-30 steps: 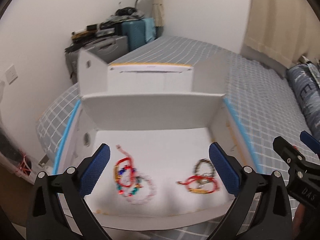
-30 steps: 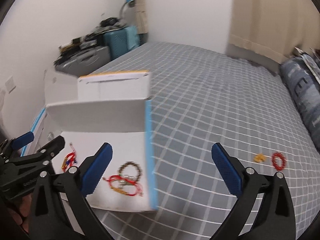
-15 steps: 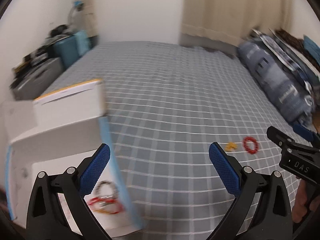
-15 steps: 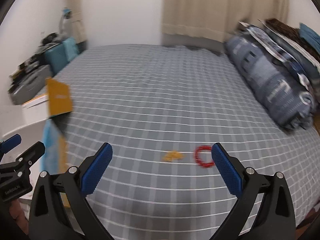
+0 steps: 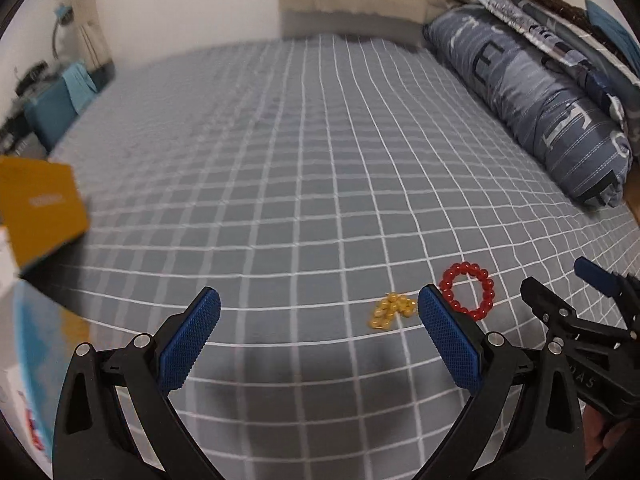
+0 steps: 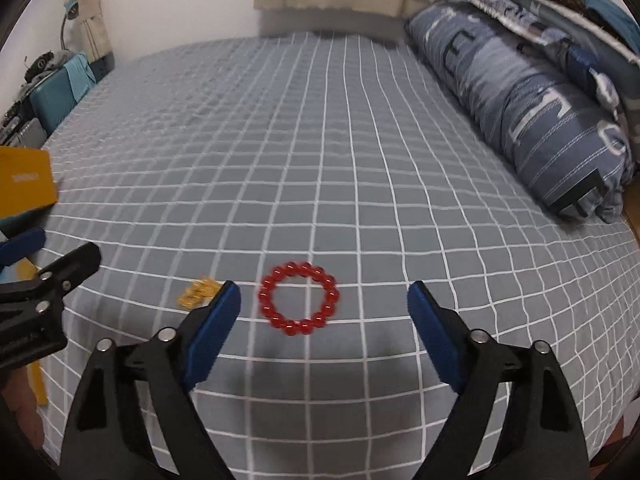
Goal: Organize jewelry
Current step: 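Grasp the red bead bracelet with the right tool while the left tool grasps the yellow amber beads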
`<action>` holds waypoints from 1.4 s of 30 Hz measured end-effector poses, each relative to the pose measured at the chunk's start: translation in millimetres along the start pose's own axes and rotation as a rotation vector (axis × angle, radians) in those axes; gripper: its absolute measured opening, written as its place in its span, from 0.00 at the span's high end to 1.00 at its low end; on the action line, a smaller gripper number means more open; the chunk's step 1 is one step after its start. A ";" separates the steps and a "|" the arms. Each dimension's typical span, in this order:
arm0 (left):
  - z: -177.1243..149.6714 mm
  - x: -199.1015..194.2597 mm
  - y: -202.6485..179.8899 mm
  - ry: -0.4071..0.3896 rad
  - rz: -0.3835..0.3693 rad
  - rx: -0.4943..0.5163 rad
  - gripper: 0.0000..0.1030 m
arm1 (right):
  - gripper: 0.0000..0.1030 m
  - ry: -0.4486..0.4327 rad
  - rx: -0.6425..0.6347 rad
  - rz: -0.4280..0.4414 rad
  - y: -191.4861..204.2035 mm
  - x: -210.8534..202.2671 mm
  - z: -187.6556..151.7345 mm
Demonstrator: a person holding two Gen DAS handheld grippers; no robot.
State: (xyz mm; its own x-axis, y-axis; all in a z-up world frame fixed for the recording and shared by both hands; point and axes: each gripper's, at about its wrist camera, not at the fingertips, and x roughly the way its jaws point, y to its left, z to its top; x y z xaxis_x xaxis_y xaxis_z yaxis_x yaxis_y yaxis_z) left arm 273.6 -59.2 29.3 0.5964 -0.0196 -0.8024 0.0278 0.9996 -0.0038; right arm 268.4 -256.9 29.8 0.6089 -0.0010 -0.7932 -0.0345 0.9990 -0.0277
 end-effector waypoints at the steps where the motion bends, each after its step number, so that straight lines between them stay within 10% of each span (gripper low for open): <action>1: -0.4 9.0 -2.3 0.012 0.000 -0.004 0.06 | 0.24 0.009 0.009 0.000 -4.8 7.7 -0.6; 27: -21.9 109.3 -41.0 0.095 -0.015 0.002 0.08 | 0.67 0.148 0.067 0.045 -15.5 98.2 -20.5; 42: -21.2 108.7 -33.5 0.122 -0.014 0.002 0.91 | 0.86 0.141 0.051 0.055 -7.4 100.1 -20.1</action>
State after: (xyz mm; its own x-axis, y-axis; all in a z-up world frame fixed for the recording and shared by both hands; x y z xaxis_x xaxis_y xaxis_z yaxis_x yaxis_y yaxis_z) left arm 320.6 -94.4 -70.5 0.4943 -0.0309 -0.8688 0.0371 0.9992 -0.0145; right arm 313.6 -265.3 -61.6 0.4901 0.0513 -0.8702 -0.0219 0.9987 0.0465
